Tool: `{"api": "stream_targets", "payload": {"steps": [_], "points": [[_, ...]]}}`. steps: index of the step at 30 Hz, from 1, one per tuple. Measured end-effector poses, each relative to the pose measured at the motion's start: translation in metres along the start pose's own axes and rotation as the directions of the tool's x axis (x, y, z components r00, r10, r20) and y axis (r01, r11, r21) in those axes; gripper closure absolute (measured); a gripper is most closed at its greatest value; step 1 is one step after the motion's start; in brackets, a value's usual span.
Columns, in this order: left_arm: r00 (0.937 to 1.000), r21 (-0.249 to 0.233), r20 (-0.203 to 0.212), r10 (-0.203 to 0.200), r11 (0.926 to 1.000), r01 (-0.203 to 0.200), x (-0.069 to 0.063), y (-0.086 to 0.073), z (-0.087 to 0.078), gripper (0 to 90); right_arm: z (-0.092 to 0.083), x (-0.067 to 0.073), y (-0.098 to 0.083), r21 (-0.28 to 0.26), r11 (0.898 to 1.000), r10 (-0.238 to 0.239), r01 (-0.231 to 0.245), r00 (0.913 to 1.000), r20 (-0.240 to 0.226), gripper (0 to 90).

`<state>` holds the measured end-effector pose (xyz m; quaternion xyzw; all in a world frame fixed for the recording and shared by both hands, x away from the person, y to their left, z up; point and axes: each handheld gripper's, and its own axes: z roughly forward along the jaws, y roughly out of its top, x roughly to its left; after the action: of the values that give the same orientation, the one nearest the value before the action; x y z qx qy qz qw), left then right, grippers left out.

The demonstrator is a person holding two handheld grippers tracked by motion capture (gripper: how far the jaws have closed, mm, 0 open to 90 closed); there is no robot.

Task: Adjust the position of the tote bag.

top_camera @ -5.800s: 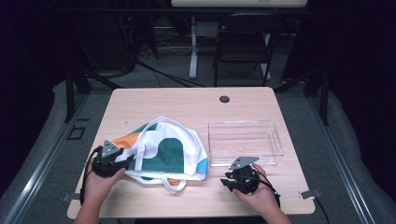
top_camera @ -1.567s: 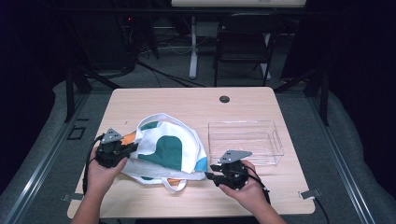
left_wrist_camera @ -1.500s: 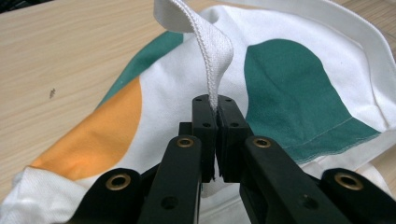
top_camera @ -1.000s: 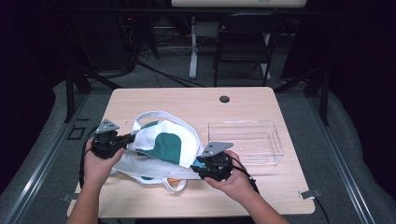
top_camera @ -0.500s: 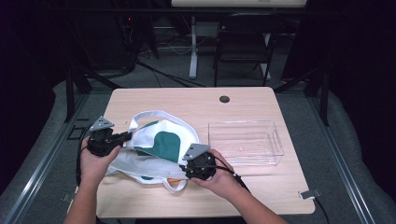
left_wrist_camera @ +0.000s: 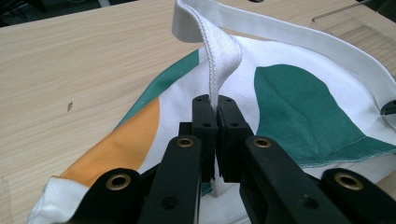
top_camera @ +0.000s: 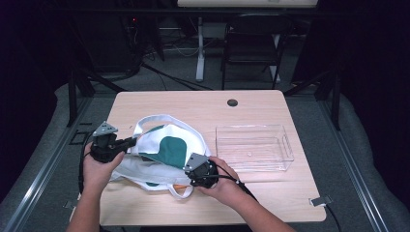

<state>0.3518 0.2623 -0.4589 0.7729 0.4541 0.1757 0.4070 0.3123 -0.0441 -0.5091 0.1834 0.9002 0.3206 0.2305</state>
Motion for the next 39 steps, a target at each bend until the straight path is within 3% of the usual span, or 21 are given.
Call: {"api": "stream_targets", "payload": {"steps": [7,13,17,24,31,39], "points": [[1.0,0.001,0.005,-0.007,1.0,0.007,0.001,-0.002,0.0,87.7,-0.004,0.001,0.0,-0.018,1.0,-0.008,0.008,1.0,0.005,69.9],[1.0,0.013,0.006,-0.007,0.9999,0.006,0.001,-0.003,0.002,86.9,-0.007,-0.002,0.002,-0.017,1.0,0.022,-0.022,0.9997,0.008,78.9],[1.0,0.028,0.003,0.0,0.9996,0.0,0.002,-0.005,0.004,83.5,-0.007,-0.004,0.001,-0.017,0.999,0.051,-0.052,0.9987,-0.005,80.7],[0.9997,0.034,-0.017,0.019,0.9992,-0.019,0.002,-0.006,0.004,75.6,-0.008,-0.006,0.001,-0.006,0.998,0.063,-0.063,0.9979,-0.014,81.3],[0.9983,0.049,-0.029,0.05,0.9976,-0.049,0.001,-0.008,-0.001,62.6,-0.009,-0.01,0.002,-0.02,0.995,0.093,-0.093,0.9955,-0.019,81.3],[0.9971,0.077,-0.018,0.074,0.9944,-0.073,0.003,-0.016,-0.011,54.6,-0.011,-0.013,0.003,-0.032,0.993,0.108,-0.109,0.9938,-0.026,81.3]]}}
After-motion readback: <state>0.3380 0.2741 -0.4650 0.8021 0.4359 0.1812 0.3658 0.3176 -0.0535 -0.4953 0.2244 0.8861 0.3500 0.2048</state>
